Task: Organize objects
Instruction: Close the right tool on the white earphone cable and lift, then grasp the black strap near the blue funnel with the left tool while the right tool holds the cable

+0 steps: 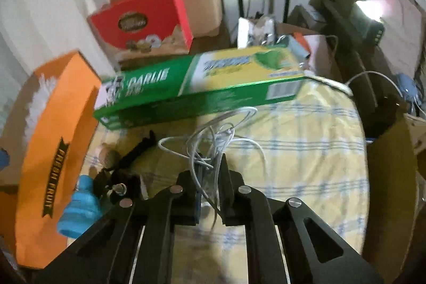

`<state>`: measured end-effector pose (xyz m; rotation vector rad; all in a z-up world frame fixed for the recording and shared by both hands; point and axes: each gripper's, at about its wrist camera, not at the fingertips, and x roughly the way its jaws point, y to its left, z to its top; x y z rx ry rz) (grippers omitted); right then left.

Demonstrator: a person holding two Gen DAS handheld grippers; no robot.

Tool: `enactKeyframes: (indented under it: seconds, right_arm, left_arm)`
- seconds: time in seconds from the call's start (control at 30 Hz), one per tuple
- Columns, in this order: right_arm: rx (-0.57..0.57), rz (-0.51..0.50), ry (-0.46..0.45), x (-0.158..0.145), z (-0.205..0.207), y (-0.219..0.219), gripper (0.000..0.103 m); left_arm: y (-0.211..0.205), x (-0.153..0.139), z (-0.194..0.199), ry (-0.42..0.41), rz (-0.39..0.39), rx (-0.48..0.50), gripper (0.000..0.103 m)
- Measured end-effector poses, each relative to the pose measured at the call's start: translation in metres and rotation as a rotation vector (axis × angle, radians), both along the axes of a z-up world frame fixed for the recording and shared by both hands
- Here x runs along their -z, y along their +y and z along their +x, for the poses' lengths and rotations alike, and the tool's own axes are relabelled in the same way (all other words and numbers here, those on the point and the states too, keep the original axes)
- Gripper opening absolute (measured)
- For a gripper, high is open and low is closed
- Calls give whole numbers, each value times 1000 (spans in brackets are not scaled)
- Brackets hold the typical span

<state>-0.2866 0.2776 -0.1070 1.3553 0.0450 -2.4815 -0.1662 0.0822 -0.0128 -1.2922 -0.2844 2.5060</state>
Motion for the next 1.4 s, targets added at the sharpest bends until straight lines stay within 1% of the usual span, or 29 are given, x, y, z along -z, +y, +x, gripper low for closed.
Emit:
enactKeyframes:
  seconds: [0.2, 0.33, 0.5, 0.67, 0.77, 0.87, 0.9, 0.97, 1.0, 1.07, 1.1, 1.17, 1.2, 1.23, 1.3, 1.4]
  right_arm:
    - [27, -35, 55, -32, 15, 25, 8]
    - [39, -54, 79, -51, 25, 37, 8]
    - [43, -84, 110, -74, 39, 48, 8]
    - [30, -110, 124, -87, 53, 51, 8]
    - [17, -146, 118, -92, 57, 54, 8]
    - [19, -148, 133, -97, 63, 55, 8]
    - [19, -155, 134, -99, 65, 57, 8]
    - [19, -166, 134, -100, 67, 59, 9]
    - [19, -168, 136, -101, 69, 59, 9]
    - [16, -167, 140, -101, 70, 60, 9]
    - [16, -170, 139, -102, 71, 60, 9]
    - [16, -174, 138, -102, 72, 62, 9]
    - [18, -176, 138, -102, 72, 63, 9]
    - [20, -178, 138, -102, 73, 64, 9]
    - [21, -183, 134, -101, 73, 66, 9]
    - [21, -185, 130, -99, 73, 68, 9]
  left_arm:
    - [13, -4, 5, 8, -26, 36, 103]
    - [19, -2, 2, -9, -37, 53, 103]
    - [26, 3, 0, -25, -94, 75, 103]
    - [38, 8, -3, -32, -141, 118, 103]
    - [42, 6, -15, -54, -161, 112, 103]
    - [48, 2, -29, -66, -155, 143, 100]
    - [51, 2, -35, -73, -165, 151, 97]
    - [55, 4, -46, -91, -192, 159, 94]
    - [58, 6, -52, -103, -207, 162, 90]
    - [65, 13, -63, -124, -253, 176, 87]
    - [70, 18, -68, -136, -272, 188, 84]
    - [76, 27, -79, -162, -300, 204, 74]
    - [78, 33, -85, -183, -309, 204, 63]
    - [78, 39, -92, -205, -321, 199, 55]
    - [79, 50, -104, -238, -341, 184, 53]
    - [85, 57, -111, -242, -371, 196, 50]
